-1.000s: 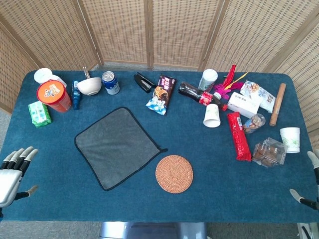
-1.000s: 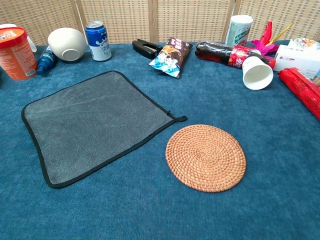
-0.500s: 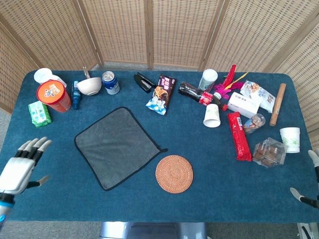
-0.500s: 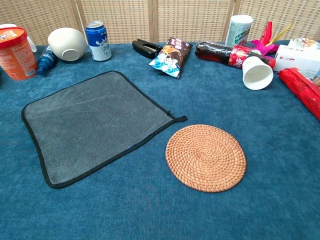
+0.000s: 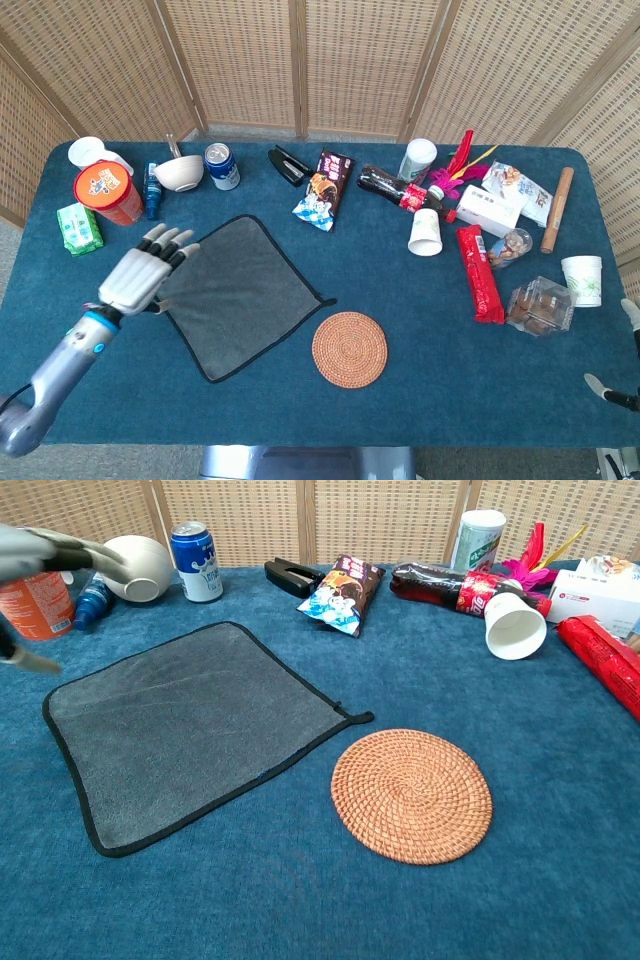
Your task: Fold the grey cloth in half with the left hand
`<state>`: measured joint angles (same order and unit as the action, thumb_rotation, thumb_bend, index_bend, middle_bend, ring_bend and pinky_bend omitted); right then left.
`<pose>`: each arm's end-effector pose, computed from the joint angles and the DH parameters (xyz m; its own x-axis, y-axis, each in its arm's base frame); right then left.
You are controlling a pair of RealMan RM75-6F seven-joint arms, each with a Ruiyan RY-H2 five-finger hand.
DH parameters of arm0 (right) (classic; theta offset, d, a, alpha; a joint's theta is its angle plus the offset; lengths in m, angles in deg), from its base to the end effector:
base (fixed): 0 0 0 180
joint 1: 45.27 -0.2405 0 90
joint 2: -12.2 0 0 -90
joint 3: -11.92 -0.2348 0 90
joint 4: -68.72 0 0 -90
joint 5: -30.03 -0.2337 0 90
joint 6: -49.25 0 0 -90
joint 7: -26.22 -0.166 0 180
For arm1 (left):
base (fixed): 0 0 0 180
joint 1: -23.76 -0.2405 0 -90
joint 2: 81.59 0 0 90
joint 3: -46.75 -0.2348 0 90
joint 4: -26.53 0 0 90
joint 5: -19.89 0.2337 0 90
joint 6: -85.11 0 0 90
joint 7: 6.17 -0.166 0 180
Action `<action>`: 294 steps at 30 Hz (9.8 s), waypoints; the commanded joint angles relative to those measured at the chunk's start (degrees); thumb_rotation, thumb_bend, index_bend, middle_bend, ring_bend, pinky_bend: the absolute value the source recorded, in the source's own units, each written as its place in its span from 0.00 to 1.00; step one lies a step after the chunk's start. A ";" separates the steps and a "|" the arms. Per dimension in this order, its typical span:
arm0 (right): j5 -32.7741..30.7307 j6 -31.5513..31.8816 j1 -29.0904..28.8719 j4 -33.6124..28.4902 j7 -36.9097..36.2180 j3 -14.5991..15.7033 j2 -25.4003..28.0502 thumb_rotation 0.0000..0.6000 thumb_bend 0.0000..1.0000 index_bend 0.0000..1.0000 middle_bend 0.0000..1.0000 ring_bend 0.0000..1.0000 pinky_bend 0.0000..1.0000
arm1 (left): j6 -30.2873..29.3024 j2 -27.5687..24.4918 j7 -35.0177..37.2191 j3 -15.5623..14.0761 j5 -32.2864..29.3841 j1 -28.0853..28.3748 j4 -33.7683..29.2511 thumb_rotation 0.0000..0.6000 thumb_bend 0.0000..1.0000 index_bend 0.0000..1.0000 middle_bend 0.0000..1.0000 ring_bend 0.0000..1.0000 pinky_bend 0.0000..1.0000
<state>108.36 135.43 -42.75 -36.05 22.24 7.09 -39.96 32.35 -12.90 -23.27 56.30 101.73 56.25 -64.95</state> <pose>-0.3110 -0.1688 0.1840 0.3167 0.0145 0.9484 -0.9263 0.2199 0.3059 -0.1878 0.3384 0.0424 0.6686 0.1417 0.7300 0.6998 -0.4519 -0.5533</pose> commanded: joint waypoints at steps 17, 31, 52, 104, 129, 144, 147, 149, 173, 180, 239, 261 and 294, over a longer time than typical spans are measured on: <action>-2.28 1.51 0.30 1.05 0.65 -1.48 -0.56 1.00 0.00 0.00 0.00 0.00 0.00 | 14.53 13.60 -11.73 1.96 -8.31 17.83 14.23 1.00 0.16 0.13 0.00 0.00 0.05; -2.47 2.31 0.87 1.33 -0.80 -1.91 -0.05 1.00 0.00 0.00 0.00 0.00 0.00 | 18.98 20.21 -17.88 1.09 -15.84 26.18 20.63 1.00 0.20 0.16 0.00 0.00 0.05; -2.02 2.97 1.32 1.80 -2.10 -2.16 0.10 1.00 0.00 0.00 0.00 0.00 0.00 | 18.92 27.02 -21.10 -1.37 -22.65 32.49 29.80 1.00 0.35 0.31 0.00 0.00 0.08; -0.42 4.14 2.27 1.58 -4.04 -1.97 0.79 1.00 0.00 0.00 0.00 0.00 0.00 | 18.16 30.78 -25.15 -5.56 -28.93 37.01 34.06 1.00 0.34 0.48 0.00 0.00 0.09; -0.11 4.38 2.48 1.34 -4.50 -1.90 1.10 1.00 0.00 0.00 0.00 0.00 0.00 | 18.12 31.50 -26.79 -6.35 -29.91 38.05 35.43 1.00 0.34 0.47 0.00 0.00 0.09; 0.27 4.60 2.66 1.33 -5.22 -1.81 1.36 1.00 0.00 0.00 0.00 0.00 0.00 | 17.38 31.10 -28.55 -6.97 -31.65 38.24 34.23 1.00 0.35 0.56 0.00 0.00 0.09; 0.34 4.68 2.71 1.27 -5.19 -1.79 1.40 1.00 0.00 0.00 0.00 0.00 0.00 | 17.15 30.63 -28.10 -6.64 -31.86 38.21 33.56 1.00 0.35 0.49 0.00 0.00 0.09; 0.41 4.75 2.74 1.24 -5.19 -1.76 1.41 1.00 0.00 0.00 0.00 0.00 0.00 | 17.11 30.11 -27.24 -6.28 -31.71 38.10 32.94 1.00 0.35 0.40 0.00 0.00 0.09; 0.54 4.98 2.86 1.04 -5.28 -1.74 1.48 1.00 0.00 0.00 0.00 0.00 0.00 | 18.85 28.91 -24.63 -7.51 -29.95 38.52 32.07 1.00 0.33 0.35 0.00 0.00 0.10; 0.64 4.88 2.80 1.14 -5.35 -1.71 1.47 1.00 0.00 0.00 0.00 0.00 0.00 | 18.80 28.85 -24.50 -8.07 -30.19 38.18 32.22 1.00 0.34 0.43 0.00 0.00 0.10; 1.83 5.13 2.90 0.74 -4.95 -1.17 1.55 1.00 0.00 0.00 0.00 0.00 0.00 | 12.90 22.48 -27.08 -9.62 -29.61 35.17 22.11 1.00 0.50 0.55 0.00 0.00 0.12; 3.66 5.68 3.10 0.09 -5.22 -0.45 1.87 1.00 0.00 0.00 0.00 0.00 0.00 | 3.51 10.49 -29.20 -16.02 -26.68 27.43 2.32 1.00 0.50 0.54 0.00 0.00 0.06; 3.96 5.41 2.95 -0.08 -5.09 -0.06 1.98 1.00 0.00 0.00 0.00 0.00 0.00 | -2.00 6.10 -20.91 -20.77 -12.01 16.94 0.62 1.00 0.50 0.54 0.00 0.00 0.06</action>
<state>112.31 140.85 -39.79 -36.12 17.14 7.02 -37.97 30.69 -6.46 -44.52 35.88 89.16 73.70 -64.32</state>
